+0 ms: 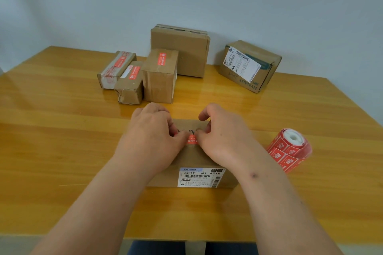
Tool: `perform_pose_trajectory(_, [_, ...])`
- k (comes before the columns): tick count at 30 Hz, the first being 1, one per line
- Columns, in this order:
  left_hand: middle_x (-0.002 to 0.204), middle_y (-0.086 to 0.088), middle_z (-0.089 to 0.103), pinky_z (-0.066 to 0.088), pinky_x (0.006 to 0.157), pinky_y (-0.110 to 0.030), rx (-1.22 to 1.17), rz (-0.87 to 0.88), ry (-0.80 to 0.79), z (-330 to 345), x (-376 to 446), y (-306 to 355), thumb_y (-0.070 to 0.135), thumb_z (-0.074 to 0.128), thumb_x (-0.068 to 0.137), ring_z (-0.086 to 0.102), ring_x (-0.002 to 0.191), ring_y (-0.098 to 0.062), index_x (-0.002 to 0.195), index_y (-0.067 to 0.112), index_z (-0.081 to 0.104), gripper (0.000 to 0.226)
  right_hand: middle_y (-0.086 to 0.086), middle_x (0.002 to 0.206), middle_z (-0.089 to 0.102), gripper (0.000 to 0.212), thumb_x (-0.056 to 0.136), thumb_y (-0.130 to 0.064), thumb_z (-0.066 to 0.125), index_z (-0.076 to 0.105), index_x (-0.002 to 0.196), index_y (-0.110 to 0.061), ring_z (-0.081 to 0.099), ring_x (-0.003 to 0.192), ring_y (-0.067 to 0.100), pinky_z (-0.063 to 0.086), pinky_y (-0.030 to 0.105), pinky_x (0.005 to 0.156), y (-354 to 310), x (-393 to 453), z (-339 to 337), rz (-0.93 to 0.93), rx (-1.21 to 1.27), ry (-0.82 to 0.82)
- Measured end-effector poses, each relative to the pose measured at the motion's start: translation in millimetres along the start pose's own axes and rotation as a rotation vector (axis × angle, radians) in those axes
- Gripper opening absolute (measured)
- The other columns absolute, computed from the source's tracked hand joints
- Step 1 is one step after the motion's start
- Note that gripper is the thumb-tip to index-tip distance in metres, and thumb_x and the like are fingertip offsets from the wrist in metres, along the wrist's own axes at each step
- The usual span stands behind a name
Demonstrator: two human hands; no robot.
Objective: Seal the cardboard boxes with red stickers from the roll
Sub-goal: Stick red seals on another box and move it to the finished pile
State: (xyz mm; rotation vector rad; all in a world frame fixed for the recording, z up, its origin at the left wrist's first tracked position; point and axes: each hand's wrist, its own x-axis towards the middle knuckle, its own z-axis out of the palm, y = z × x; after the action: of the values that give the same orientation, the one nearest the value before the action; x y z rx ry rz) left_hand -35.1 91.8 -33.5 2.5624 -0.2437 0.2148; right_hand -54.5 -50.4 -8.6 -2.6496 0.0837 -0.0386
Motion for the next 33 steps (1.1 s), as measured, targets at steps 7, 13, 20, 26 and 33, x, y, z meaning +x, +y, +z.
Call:
perform_pose_trajectory(7, [0.116, 0.010, 0.050, 0.031, 0.084, -0.023, -0.012, -0.035, 0.005, 0, -1, 1, 0.053, 0.073, 0.074, 0.039, 0.113, -0.011, 0.070, 0.024, 0.060, 0.031, -0.009, 0.094, 0.054, 0.028, 0.090, -0.034, 0.055, 0.045, 0.115, -0.027, 0.053, 0.098, 0.019, 0.032, 0.036, 0.087, -6, -6, -1, -0.001, -0.140, 0.065])
perform_pose_trajectory(13, [0.100, 0.011, 0.049, 0.034, 0.080, -0.024, -0.046, -0.050, 0.029, 0, -3, 2, 0.051, 0.076, 0.072, 0.042, 0.103, -0.012, 0.073, 0.025, 0.055, 0.033, -0.004, 0.114, 0.040, 0.051, 0.079, -0.056, 0.060, 0.044, 0.122, -0.035, 0.046, 0.110, 0.021, 0.025, 0.043, 0.092, 2, -11, -12, 0.056, -0.318, 0.208])
perform_pose_trajectory(20, [0.098, 0.012, 0.043, 0.030, 0.078, -0.024, -0.058, -0.005, 0.056, -1, -6, 0, 0.031, 0.066, 0.086, 0.040, 0.099, -0.013, 0.097, 0.028, 0.047, 0.022, -0.007, 0.133, 0.040, 0.058, 0.082, -0.064, 0.051, 0.039, 0.132, -0.038, 0.035, 0.126, 0.021, 0.027, 0.045, 0.103, 14, -11, 0, 0.113, -0.123, 0.118])
perform_pose_trajectory(26, [0.107, 0.011, 0.045, 0.030, 0.081, -0.023, -0.092, -0.003, 0.050, 0, -6, -3, 0.019, 0.055, 0.094, 0.037, 0.104, -0.011, 0.102, 0.029, 0.046, 0.015, -0.002, 0.127, 0.047, 0.033, 0.095, -0.032, 0.046, 0.049, 0.128, -0.029, 0.041, 0.119, 0.021, 0.038, 0.040, 0.100, 27, -3, 4, 0.105, 0.006, 0.142])
perform_pose_trajectory(33, [0.110, 0.012, 0.044, 0.034, 0.088, -0.025, -0.030, -0.021, 0.036, 3, -6, 2, 0.043, 0.063, 0.087, 0.037, 0.113, -0.013, 0.107, 0.029, 0.047, 0.029, -0.005, 0.121, 0.049, 0.031, 0.094, -0.037, 0.050, 0.052, 0.124, -0.030, 0.042, 0.118, 0.019, 0.039, 0.040, 0.100, 32, -3, 5, 0.094, 0.029, 0.142])
